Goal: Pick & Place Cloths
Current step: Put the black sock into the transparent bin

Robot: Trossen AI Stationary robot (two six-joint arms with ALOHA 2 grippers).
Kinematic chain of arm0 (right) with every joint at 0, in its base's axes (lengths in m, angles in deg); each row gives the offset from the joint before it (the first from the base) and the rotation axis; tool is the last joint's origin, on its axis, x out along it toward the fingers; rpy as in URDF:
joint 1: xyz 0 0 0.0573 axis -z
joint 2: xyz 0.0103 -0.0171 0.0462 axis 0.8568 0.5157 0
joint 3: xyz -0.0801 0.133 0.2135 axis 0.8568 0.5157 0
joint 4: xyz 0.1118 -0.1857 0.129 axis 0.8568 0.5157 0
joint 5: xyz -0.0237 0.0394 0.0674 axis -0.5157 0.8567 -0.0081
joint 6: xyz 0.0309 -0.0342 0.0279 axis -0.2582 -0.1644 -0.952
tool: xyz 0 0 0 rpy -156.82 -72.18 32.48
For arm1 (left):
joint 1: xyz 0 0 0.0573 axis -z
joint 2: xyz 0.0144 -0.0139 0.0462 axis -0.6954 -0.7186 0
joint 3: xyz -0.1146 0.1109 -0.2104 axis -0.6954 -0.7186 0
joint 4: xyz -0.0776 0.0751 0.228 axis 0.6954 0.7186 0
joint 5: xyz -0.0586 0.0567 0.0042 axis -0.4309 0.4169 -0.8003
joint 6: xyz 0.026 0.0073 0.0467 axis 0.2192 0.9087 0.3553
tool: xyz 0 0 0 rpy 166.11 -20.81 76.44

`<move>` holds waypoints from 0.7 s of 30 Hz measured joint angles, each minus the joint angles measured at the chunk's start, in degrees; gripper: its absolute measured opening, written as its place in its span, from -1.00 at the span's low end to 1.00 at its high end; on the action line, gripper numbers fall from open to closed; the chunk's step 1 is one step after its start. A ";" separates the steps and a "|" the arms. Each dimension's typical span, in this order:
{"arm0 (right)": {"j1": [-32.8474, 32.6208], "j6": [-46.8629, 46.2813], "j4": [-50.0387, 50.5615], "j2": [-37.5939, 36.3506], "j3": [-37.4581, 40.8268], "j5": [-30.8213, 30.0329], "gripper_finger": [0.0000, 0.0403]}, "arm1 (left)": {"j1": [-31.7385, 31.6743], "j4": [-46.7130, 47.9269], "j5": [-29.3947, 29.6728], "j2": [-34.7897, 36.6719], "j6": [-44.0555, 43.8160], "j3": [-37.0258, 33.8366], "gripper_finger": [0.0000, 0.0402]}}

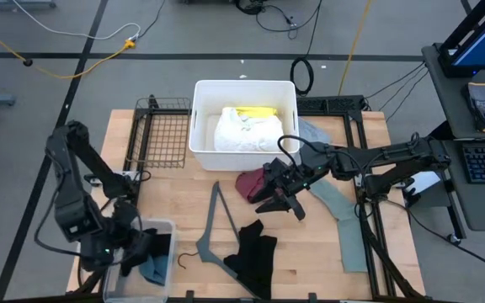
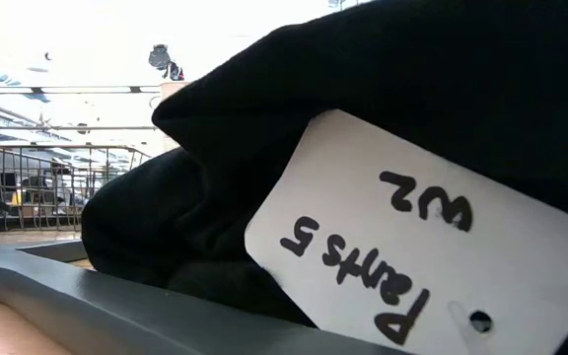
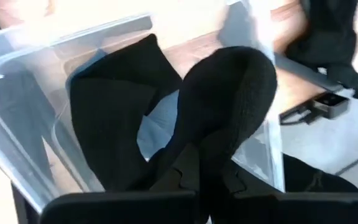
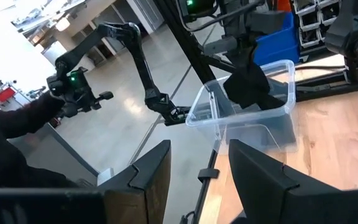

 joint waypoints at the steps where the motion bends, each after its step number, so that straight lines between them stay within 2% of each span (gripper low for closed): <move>1: 0.00 0.25 0.44 0.00 -0.01 0.00 -0.23 | -0.56 -0.98 -0.55 -0.37 0.22 -0.56 -0.98; 7: 0.00 2.16 3.73 0.00 0.00 0.00 -0.23 | -2.97 -6.10 -5.50 -2.66 2.35 -3.08 -0.90; 11: 0.00 3.08 5.67 0.00 0.00 0.02 -0.23 | -3.83 -6.63 -5.88 -4.25 2.39 -3.09 -0.77; 15: 0.00 4.61 7.35 0.02 0.00 0.22 -0.23 | -4.16 -7.43 -5.88 -4.80 2.42 -3.09 -0.55; 21: 0.00 5.45 14.26 0.00 0.00 -1.42 -0.23 | -4.14 -8.93 -6.83 -4.82 2.81 -3.09 -0.12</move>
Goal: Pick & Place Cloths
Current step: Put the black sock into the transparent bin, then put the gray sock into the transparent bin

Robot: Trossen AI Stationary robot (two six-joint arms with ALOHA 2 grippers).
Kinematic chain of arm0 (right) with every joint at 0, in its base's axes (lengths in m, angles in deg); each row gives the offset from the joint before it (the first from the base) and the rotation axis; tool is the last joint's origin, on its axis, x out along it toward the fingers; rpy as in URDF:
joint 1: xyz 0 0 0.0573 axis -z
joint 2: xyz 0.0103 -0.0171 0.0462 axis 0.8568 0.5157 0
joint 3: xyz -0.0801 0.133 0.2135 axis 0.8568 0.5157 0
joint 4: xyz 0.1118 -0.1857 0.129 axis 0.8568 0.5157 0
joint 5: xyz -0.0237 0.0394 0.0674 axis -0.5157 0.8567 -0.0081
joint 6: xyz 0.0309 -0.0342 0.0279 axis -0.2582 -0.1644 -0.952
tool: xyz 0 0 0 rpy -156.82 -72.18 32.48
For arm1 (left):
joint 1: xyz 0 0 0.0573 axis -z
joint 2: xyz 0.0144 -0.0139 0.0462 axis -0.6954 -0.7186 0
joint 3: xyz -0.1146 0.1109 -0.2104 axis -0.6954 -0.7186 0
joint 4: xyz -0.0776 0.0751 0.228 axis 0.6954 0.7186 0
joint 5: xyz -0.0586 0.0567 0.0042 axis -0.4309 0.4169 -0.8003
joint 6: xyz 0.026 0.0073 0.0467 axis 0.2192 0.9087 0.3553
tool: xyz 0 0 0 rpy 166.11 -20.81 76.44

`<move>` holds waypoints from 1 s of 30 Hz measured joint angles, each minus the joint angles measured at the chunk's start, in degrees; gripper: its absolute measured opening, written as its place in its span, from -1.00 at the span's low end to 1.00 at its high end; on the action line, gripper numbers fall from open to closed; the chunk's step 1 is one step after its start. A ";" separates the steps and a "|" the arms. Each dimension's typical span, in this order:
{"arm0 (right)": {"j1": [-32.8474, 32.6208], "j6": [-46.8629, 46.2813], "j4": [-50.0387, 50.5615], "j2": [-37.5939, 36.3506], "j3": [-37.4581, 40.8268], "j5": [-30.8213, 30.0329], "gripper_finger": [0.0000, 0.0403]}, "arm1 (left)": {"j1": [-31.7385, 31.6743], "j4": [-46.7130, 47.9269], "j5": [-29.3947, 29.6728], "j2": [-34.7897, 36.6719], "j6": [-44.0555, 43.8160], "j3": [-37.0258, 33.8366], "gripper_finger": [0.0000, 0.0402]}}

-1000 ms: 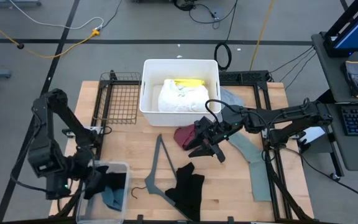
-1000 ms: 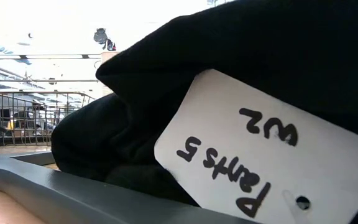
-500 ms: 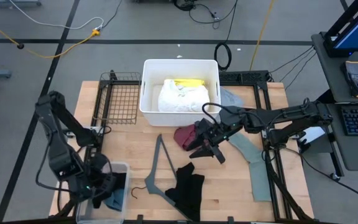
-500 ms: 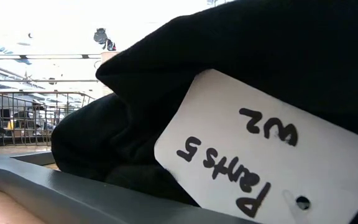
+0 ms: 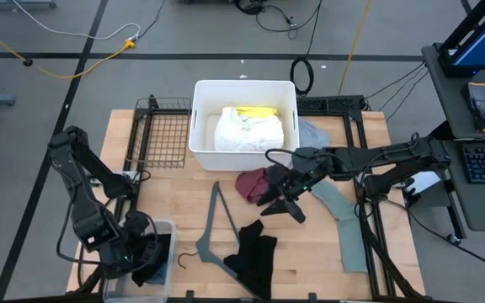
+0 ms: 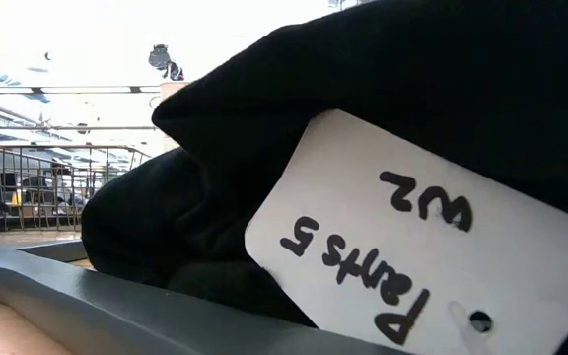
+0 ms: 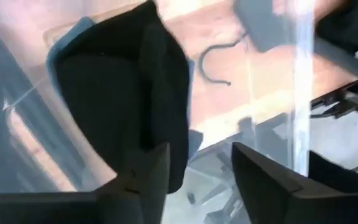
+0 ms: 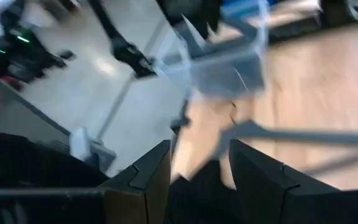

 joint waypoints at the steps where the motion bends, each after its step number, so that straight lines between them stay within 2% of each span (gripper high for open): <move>1: 0.00 0.11 2.09 0.00 0.00 -0.86 -0.23 | 0.00 -0.07 -0.63 0.05 0.24 0.00 -0.05; 7: 0.00 0.80 19.26 0.00 0.00 -8.71 -0.23 | 0.00 -4.68 -2.02 1.56 2.38 0.02 0.24; 13: 0.00 3.03 38.41 0.00 0.00 -17.75 -0.23 | 0.00 -6.47 3.69 4.33 3.53 0.07 0.34; 17: 0.00 2.32 48.99 0.00 0.00 -20.64 -0.23 | -0.34 -6.49 10.41 6.22 6.94 0.08 0.35; 21: -0.04 0.48 56.03 0.00 0.00 -21.07 -0.23 | -1.35 -6.47 18.07 8.13 12.11 0.09 0.35; 30: -0.07 -6.39 67.60 0.00 0.00 -22.62 -0.23 | -4.81 -6.84 36.61 10.65 29.66 0.11 0.35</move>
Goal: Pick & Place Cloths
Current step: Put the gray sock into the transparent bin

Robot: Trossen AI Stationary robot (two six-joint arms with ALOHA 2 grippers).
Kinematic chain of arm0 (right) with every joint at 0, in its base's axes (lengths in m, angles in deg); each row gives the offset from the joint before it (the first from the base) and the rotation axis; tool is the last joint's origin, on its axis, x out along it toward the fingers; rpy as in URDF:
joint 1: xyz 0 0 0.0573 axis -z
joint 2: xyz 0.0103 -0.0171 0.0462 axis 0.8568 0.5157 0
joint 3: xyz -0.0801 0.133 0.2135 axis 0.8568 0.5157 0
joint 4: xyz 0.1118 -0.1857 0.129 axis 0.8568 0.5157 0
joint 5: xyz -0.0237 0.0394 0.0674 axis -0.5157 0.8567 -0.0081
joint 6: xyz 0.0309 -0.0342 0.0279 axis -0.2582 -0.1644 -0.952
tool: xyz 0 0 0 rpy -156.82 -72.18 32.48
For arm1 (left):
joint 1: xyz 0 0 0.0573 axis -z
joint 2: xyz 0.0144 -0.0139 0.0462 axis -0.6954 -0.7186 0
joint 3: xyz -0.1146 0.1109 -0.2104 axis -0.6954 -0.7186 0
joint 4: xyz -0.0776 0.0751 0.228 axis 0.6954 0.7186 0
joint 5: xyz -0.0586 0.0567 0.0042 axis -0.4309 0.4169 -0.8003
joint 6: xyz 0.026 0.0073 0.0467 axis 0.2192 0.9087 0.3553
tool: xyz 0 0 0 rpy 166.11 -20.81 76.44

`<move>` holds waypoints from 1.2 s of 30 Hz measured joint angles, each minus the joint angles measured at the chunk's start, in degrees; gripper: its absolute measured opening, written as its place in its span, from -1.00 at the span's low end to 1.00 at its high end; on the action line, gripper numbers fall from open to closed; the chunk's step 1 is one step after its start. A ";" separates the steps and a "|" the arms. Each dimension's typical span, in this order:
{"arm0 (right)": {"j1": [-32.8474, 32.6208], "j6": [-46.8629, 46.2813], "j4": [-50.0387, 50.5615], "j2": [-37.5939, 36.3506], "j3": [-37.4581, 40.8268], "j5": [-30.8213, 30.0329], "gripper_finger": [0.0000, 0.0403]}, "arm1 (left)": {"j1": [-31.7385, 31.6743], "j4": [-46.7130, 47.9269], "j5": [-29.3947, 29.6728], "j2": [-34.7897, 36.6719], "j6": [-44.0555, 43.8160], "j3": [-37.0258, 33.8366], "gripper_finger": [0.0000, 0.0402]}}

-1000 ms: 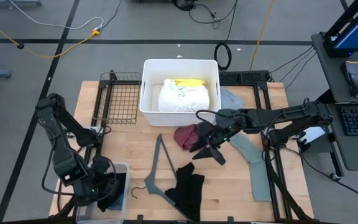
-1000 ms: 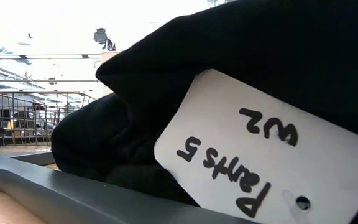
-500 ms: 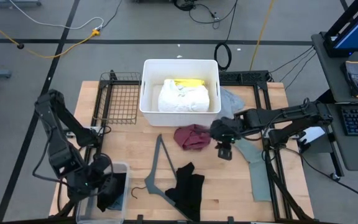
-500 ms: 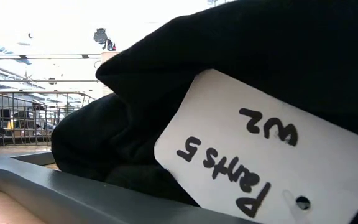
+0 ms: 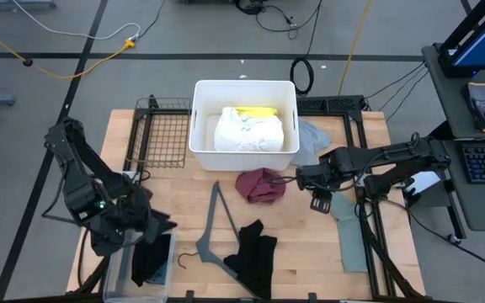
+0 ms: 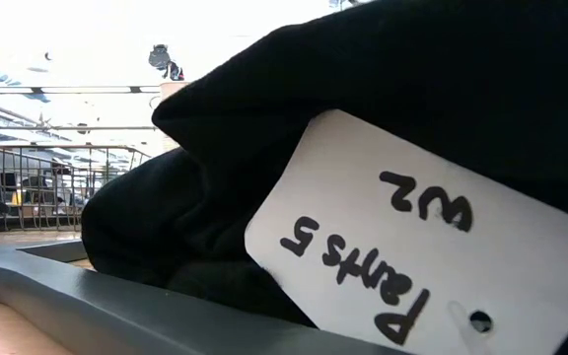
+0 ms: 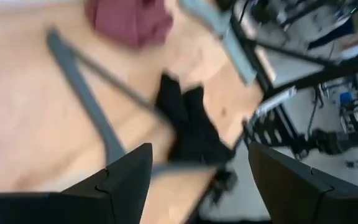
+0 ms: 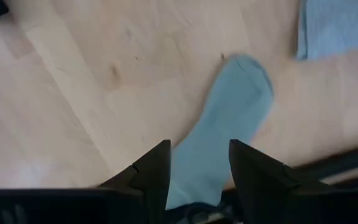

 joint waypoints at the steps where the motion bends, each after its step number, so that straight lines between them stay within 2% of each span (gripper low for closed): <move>1: 0.00 -1.24 0.62 0.00 0.00 0.02 -0.23 | -0.35 0.02 1.88 0.13 1.86 0.00 0.35; 4: -0.04 -4.53 2.35 0.00 0.00 0.23 -0.23 | -1.54 0.04 6.62 0.13 7.11 0.00 0.35; 10: -0.04 -9.37 4.33 0.00 0.00 0.19 -0.23 | -3.61 0.11 11.99 0.13 16.99 0.00 0.35; 17: -0.04 -11.09 4.25 0.00 0.00 0.33 -0.23 | -5.71 0.10 23.22 0.13 31.82 0.00 0.35; 22: -0.04 -14.59 4.25 0.00 0.00 0.31 -0.23 | -8.21 0.13 23.16 0.13 37.31 0.00 0.35; 31: -0.05 -18.84 4.03 -0.02 0.23 0.31 -0.23 | -11.55 0.13 21.13 0.11 39.80 0.00 0.35; 36: -0.05 -20.63 3.34 -0.04 3.84 0.42 -0.23 | -13.43 0.14 18.73 0.11 40.28 0.00 0.35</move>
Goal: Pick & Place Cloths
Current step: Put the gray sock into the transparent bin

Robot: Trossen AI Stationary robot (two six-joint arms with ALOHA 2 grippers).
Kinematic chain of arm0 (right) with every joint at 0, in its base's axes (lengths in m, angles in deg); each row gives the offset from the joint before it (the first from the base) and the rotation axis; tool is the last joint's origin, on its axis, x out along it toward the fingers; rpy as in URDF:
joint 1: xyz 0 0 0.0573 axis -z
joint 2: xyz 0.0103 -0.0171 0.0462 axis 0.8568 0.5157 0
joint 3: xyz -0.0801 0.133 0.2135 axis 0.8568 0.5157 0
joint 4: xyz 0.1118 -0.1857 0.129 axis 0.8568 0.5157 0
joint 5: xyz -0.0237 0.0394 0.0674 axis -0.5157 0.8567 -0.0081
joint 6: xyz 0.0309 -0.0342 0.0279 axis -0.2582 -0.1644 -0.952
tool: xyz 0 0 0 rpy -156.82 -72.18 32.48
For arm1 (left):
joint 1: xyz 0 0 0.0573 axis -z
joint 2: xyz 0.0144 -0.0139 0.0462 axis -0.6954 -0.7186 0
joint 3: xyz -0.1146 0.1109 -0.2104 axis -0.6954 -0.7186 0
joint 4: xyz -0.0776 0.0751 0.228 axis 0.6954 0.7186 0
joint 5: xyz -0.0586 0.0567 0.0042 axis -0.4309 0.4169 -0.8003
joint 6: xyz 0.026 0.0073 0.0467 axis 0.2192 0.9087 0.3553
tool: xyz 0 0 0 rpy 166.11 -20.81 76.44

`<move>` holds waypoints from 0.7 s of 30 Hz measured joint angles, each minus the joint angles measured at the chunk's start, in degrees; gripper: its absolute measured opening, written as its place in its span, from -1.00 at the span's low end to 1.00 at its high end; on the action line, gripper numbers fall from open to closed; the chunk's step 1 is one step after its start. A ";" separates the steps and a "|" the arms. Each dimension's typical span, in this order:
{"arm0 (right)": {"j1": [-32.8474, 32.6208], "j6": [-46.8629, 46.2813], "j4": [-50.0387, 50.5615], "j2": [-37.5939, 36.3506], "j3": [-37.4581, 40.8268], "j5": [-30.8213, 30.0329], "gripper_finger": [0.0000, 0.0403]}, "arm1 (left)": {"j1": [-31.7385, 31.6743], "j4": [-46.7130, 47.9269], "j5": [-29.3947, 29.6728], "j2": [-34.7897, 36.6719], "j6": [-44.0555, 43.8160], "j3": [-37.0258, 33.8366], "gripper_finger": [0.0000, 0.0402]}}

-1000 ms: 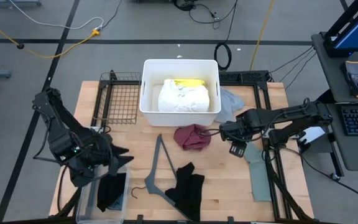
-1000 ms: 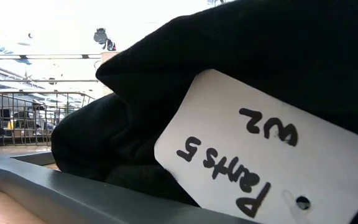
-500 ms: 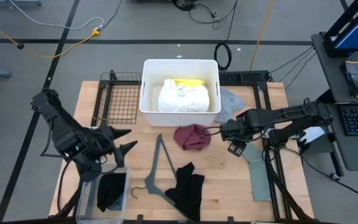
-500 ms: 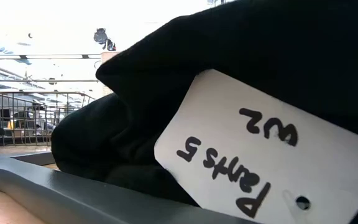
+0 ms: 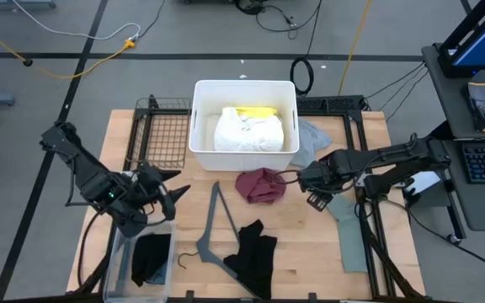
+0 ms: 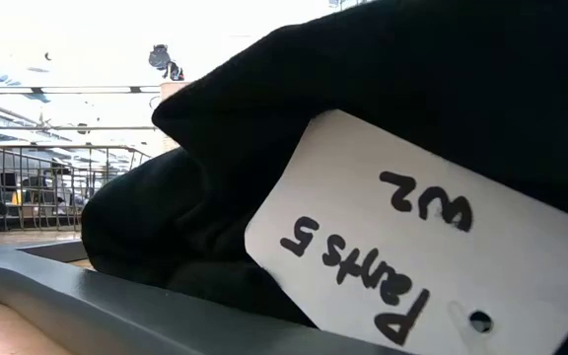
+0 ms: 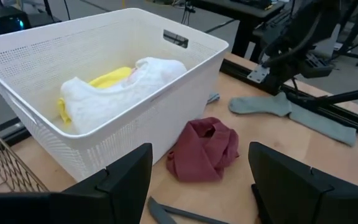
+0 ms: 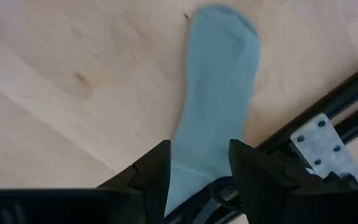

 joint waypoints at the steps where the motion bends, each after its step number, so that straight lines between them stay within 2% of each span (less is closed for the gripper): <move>1: -0.01 -0.02 -0.21 0.00 1.06 0.05 -0.23 | -0.36 -0.02 -0.23 0.00 0.28 0.00 0.35; 11: 0.00 -0.02 -3.62 0.00 9.10 -0.09 -0.23 | -4.64 -0.38 -3.41 -0.02 4.48 0.00 0.35; 21: 0.00 -0.97 -7.29 0.00 15.34 0.07 -0.23 | -9.88 -3.22 -9.88 -0.02 11.57 0.00 0.35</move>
